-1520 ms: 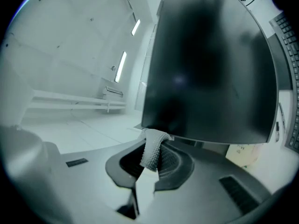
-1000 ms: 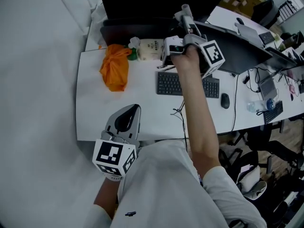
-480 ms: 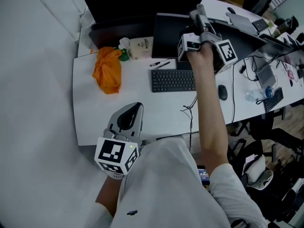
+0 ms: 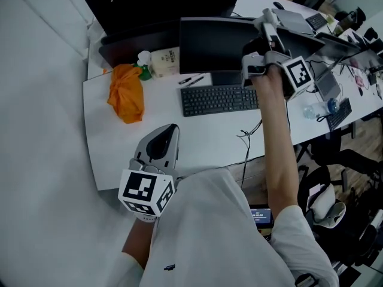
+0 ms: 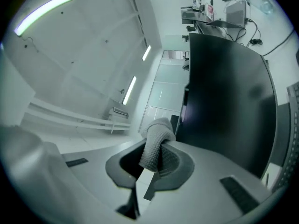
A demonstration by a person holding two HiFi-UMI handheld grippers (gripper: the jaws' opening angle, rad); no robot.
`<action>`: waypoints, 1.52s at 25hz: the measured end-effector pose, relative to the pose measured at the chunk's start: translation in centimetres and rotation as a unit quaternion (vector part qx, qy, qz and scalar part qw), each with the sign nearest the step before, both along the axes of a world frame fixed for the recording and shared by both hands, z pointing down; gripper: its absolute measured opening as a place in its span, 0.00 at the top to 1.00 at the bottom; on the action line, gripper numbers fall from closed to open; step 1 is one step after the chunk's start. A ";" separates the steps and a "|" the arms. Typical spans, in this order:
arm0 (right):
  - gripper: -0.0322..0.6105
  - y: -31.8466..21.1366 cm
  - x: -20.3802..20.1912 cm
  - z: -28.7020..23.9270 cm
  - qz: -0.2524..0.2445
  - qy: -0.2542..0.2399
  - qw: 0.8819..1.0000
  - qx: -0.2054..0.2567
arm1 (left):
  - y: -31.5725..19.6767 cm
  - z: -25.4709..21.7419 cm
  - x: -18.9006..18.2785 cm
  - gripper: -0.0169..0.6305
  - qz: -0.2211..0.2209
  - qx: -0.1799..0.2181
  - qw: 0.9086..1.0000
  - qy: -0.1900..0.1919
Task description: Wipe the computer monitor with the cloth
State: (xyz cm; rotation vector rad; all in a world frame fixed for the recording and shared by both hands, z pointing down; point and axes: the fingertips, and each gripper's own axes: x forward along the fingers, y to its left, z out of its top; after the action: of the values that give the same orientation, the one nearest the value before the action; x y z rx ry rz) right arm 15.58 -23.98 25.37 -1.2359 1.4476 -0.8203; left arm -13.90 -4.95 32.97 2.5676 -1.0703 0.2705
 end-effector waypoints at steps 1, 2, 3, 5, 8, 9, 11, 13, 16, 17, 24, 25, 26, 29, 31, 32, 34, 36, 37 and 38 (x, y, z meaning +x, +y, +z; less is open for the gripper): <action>0.91 0.8 0.1 -0.3 -0.001 0.012 1.000 -0.001 | -0.1 0.0 0.1 0.94 0.002 0.000 1.000 0.001; 0.91 1.7 0.1 -0.4 -0.003 0.024 1.000 -0.003 | -0.1 0.0 0.2 0.94 0.004 0.001 1.000 0.003; 0.91 2.6 0.2 -0.5 -0.007 0.038 0.999 -0.005 | -0.2 -0.1 0.3 0.94 0.005 0.002 1.000 0.006; 0.91 4.3 0.3 -0.5 -0.017 0.066 0.998 -0.008 | -0.5 -0.3 0.7 0.95 0.009 0.005 1.000 0.012; 0.91 7.2 -0.3 -0.3 -0.038 0.100 0.994 -0.009 | -0.5 -0.3 1.4 0.94 0.019 0.005 1.000 0.016; 0.91 8.2 -0.7 -0.1 -0.045 0.111 0.993 -0.010 | -0.5 -0.2 1.7 0.94 0.023 0.005 1.000 0.017; 0.91 10.3 -1.4 0.5 -0.056 0.133 0.989 -0.012 | -0.3 0.1 2.2 0.95 0.032 0.005 0.999 0.016; 0.91 12.2 -2.1 1.0 -0.064 0.156 0.986 -0.015 | 0.0 0.3 2.6 0.94 0.041 0.003 0.999 0.016; 0.91 15.0 -3.5 1.9 -0.076 0.201 0.976 -0.020 | 0.3 0.5 3.1 0.94 0.048 0.002 0.999 0.017; 0.91 16.0 -4.2 2.3 -0.079 0.225 0.971 -0.024 | 0.5 0.5 3.3 0.94 0.050 0.003 0.999 0.019; 0.91 23.5 -9.8 5.8 -0.120 0.432 0.892 -0.063 | 1.8 0.5 4.1 0.95 0.090 0.013 0.995 0.038; 0.91 24.2 -10.3 6.5 -0.122 0.468 0.872 -0.073 | 1.8 0.4 4.0 0.95 0.093 0.015 0.995 0.041; 0.91 24.8 -10.8 7.1 -0.125 0.499 0.854 -0.081 | 1.9 0.4 3.8 0.94 0.094 0.017 0.995 0.043; 0.91 26.3 -12.4 8.9 -0.144 0.568 0.805 -0.093 | 2.5 0.5 3.5 0.94 0.096 0.022 0.994 0.048; 0.91 26.7 -13.3 9.5 -0.158 0.593 0.784 -0.094 | 2.9 0.7 3.7 0.94 0.099 0.021 0.993 0.054; 0.91 26.6 -13.7 9.7 -0.163 0.599 0.779 -0.092 | 3.1 0.7 3.9 0.95 0.100 0.020 0.993 0.057; 0.91 26.4 -14.5 9.8 -0.171 0.606 0.771 -0.091 | 3.4 0.8 4.2 0.94 0.103 0.017 0.993 0.062; 0.91 26.1 -15.0 10.2 -0.177 0.618 0.760 -0.097 | 3.8 0.8 4.5 0.94 0.106 0.015 0.992 0.063; 0.91 26.0 -15.3 10.4 -0.180 0.622 0.756 -0.099 | 4.0 0.9 4.5 0.94 0.107 0.015 0.992 0.062; 0.91 25.9 -15.4 10.5 -0.183 0.622 0.755 -0.098 | 4.0 0.8 4.5 0.94 0.107 0.015 0.992 0.061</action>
State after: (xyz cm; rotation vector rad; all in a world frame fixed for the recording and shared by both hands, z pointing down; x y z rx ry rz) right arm 0.13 1.90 35.89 -1.8135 2.7960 -0.3034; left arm -9.41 -0.94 33.80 2.6889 -0.7624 0.1469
